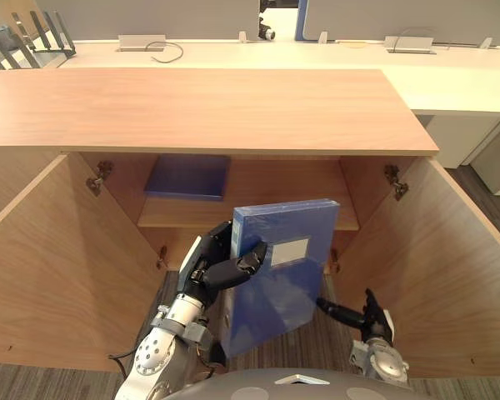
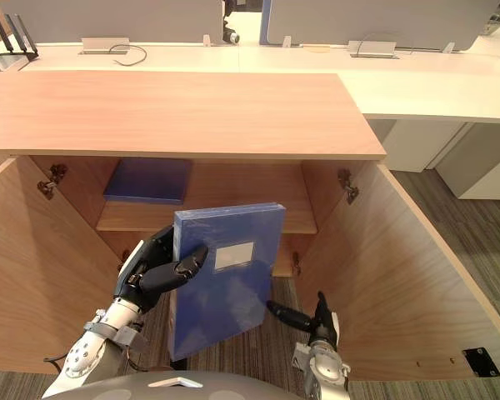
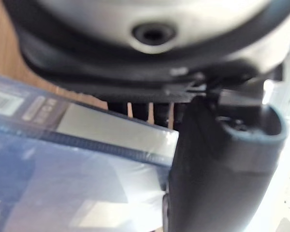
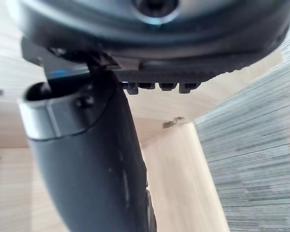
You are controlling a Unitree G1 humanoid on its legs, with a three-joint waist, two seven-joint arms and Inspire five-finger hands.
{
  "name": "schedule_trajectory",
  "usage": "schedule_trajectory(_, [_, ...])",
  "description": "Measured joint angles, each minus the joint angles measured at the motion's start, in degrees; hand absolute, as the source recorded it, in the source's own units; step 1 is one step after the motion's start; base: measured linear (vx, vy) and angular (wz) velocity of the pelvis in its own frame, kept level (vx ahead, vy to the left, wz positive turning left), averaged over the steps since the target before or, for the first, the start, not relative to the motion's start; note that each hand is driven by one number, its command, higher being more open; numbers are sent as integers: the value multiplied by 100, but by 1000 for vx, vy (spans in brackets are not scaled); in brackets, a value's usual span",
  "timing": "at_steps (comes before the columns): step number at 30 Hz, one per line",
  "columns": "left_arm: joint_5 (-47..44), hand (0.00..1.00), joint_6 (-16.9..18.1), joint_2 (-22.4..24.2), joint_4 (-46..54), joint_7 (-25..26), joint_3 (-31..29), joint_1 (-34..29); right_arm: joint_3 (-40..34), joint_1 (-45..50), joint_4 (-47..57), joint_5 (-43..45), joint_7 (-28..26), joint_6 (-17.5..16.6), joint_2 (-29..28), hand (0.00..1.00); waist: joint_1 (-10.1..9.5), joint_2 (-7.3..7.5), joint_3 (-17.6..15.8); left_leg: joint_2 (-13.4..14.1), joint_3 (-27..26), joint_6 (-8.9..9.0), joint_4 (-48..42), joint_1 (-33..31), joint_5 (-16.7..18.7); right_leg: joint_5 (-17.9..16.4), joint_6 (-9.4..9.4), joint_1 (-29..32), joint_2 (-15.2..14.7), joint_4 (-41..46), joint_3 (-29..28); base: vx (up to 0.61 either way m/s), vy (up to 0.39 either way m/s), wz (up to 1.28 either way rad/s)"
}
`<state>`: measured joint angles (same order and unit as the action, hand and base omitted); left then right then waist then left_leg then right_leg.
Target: Walk over to the cabinet, pick up the folder, carry it to the office cabinet, place the folder inside the office cabinet, then close the office cabinet door
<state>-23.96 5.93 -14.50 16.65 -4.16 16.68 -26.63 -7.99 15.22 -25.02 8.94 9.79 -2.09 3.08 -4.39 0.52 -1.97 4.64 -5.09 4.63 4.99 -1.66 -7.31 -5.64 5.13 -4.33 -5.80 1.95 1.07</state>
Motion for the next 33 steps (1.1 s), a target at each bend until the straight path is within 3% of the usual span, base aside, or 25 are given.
schedule_trajectory(11, [559, 0, -3, 443, -538, 290, -428, 5, 191, 530, 2037, 53, 285, -126, -147, 100, 4, 11, -6, 1, -3, -4, -7, -15, 4, 0, -1, 35, -2, -9, -2, 0, 0, 0])
schedule_trajectory(16, [655, 0, -3, 530, -538, 274, -431, 13, 591, 715, 2528, 606, -202, -333, -146, 100, 23, 11, -6, 2, -3, -2, -8, -25, 7, -1, -2, 49, -2, -15, -2, 0, 0, 0])
schedule_trajectory(20, [651, 0, -3, 569, -539, 219, -434, 38, 1129, 749, 2739, 1511, -936, -436, -105, 100, 12, 29, 28, -2, 11, -4, -11, -91, 5, -1, -2, 114, -2, -11, 1, 0, 0, 0])
schedule_trajectory(26, [557, 0, -5, 568, -587, 123, -472, 196, 1446, 678, 2741, 1711, -1280, -436, -75, 100, -9, 56, 50, -18, 54, -6, -11, -95, 4, 1, 0, 86, -8, 0, 34, 6, -2, 3])
schedule_trajectory(33, [-341, 0, -8, 572, -584, -283, -461, 424, 1450, 421, 2741, 1696, -1336, -435, 127, 100, 1, 16, 88, -27, 122, -10, -11, -92, -13, 1, 0, 45, -9, -2, 101, -1, -1, 5])
